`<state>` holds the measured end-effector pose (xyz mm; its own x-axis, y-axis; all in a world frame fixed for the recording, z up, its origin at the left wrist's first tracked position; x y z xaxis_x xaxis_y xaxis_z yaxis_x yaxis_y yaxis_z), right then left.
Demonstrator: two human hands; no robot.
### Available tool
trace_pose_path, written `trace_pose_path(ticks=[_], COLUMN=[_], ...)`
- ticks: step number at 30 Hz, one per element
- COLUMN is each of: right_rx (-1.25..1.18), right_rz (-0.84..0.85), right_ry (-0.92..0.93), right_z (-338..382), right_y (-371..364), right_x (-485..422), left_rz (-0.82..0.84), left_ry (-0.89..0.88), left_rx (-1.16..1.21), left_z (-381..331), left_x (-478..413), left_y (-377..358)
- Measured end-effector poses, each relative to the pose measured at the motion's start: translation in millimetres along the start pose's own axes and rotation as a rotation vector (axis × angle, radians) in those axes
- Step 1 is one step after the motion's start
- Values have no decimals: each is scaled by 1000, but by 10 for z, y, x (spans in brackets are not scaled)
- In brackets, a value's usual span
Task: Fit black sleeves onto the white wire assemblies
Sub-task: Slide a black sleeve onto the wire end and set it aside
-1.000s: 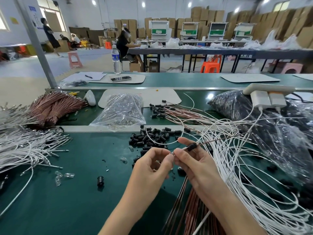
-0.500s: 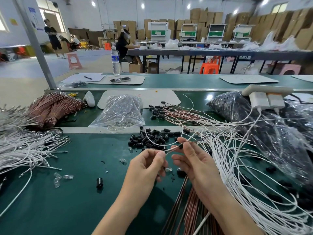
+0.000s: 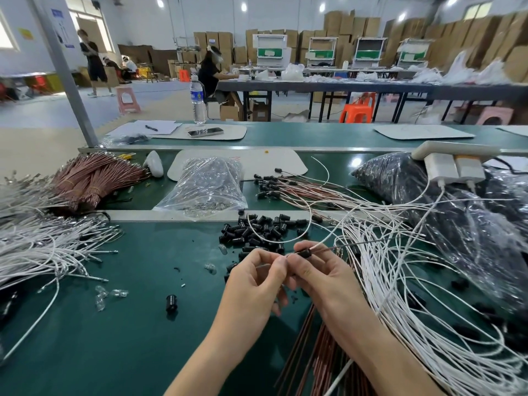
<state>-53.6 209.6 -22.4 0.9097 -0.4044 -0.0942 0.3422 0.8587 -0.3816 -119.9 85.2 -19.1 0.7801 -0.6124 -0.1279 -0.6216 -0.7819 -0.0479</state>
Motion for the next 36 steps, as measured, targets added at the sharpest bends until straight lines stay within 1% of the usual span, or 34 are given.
trace_pose_path(ticks=[5, 8, 10, 11, 13, 15, 16, 17, 18, 19, 20, 21, 25, 28, 30, 32, 36], right_rx=[67, 122, 88, 53, -20, -72, -88, -99, -110, -120, -128, -131, -133, -156, -178, -206, -242], right_rz=[-53, -77, -110, -135, -167, -163, -153, -143, -134, -129, -129, -133, -138, -135, -133, -123, -124], right_ry=[11, 0, 0, -4, -23, -37, -41, -44, -49, -52, -56, -59, -72, -95, -100, -103, -114], right_z=[-13, -24, -11, 0, 21, 35, 42, 49, 53, 59, 60, 58, 36, 32, 36, 37, 27], right_y=[42, 55, 65, 81, 115, 138, 139, 139, 136, 135, 132, 135, 133, 120, 116, 112, 104], right_x=[-7, -10, -19, -27, -37, -42, -43, -43, -39, -39, -40, -37, -43, -51, -55, -56, -66], left_rz=[21, 42, -12, -76, -257, -518, -644, -720, -735, -707, -661, -616, -446, -412, -399, -298, -75], left_ry=[-17, 6, -42, -100, -211, -242, -197, -93, 57, 196, 273, 284, 114, 70, 34, 54, 246], left_rx=[-86, -142, -265, -356, -545, -831, -979, -1072, -1123, -1152, -1175, -1191, -1250, -1107, -1080, -1156, -1242], left_z=[32, 32, 1, -32, -90, -140, -150, -137, -111, -74, -35, -8, -9, -34, -51, -46, -75], left_x=[-4, 16, 36, 53, 129, 269, 356, 426, 477, 510, 529, 536, 451, 346, 258, 123, -192], left_y=[36, 41, 79, 133, 313, 575, 704, 818, 906, 954, 966, 943, 723, 717, 763, 811, 894])
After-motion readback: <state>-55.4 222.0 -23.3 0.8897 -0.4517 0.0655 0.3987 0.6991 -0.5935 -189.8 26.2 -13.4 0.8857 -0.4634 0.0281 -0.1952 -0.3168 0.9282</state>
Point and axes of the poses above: each hand's wrist, its own x-axis away from the middle knuckle, its own y-axis out of the back of the hand, z = x × y, the point moved 2 cm from there along -x, towards the middle knuckle, and after that the axes turned 1 degree about z, right-handed, at the moved point
